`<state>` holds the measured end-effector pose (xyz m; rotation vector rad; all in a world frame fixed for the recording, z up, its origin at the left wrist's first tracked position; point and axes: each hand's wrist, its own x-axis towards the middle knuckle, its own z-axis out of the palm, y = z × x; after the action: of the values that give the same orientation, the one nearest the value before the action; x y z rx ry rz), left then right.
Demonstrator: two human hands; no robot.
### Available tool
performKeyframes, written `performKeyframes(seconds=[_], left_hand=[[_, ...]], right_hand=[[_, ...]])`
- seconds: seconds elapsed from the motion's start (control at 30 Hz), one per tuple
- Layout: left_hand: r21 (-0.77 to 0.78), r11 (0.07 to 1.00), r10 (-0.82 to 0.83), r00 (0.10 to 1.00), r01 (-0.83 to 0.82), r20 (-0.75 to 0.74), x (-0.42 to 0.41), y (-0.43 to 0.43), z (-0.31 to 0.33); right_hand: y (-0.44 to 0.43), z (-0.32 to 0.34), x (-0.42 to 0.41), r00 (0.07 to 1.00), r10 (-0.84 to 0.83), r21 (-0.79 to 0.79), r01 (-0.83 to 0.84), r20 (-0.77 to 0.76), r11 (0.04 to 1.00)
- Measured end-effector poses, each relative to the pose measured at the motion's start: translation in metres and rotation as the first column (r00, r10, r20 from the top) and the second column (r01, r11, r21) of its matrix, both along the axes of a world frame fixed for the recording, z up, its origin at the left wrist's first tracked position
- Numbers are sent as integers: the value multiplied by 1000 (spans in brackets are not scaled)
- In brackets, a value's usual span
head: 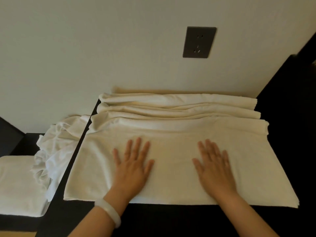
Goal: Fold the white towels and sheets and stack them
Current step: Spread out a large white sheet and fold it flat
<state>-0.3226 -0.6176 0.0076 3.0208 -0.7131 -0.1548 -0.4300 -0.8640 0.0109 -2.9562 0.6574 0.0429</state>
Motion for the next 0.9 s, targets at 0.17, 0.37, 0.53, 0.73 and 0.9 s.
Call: performKeyframes(seconds=[0.17, 0.37, 0.53, 0.73, 0.9], left_hand=[[-26, 966, 252, 959, -257, -131, 28, 21, 17], [-121, 965, -234, 972, 233, 9, -24, -66, 25], [-58, 948, -312, 950, 314, 32, -32, -95, 5], [-122, 947, -298, 954, 298, 19, -34, -94, 3], [-96, 954, -282, 958, 285, 43, -32, -94, -1]], right_hand=[[-61, 11, -27, 891, -431, 18, 437, -142, 899], [-26, 11, -26, 962, -263, 32, 265, -73, 964], [-68, 7, -75, 912, -409, 29, 410, -43, 912], [-92, 18, -107, 847, -516, 8, 521, -126, 854], [-37, 23, -38, 981, -166, 81, 158, 102, 984]])
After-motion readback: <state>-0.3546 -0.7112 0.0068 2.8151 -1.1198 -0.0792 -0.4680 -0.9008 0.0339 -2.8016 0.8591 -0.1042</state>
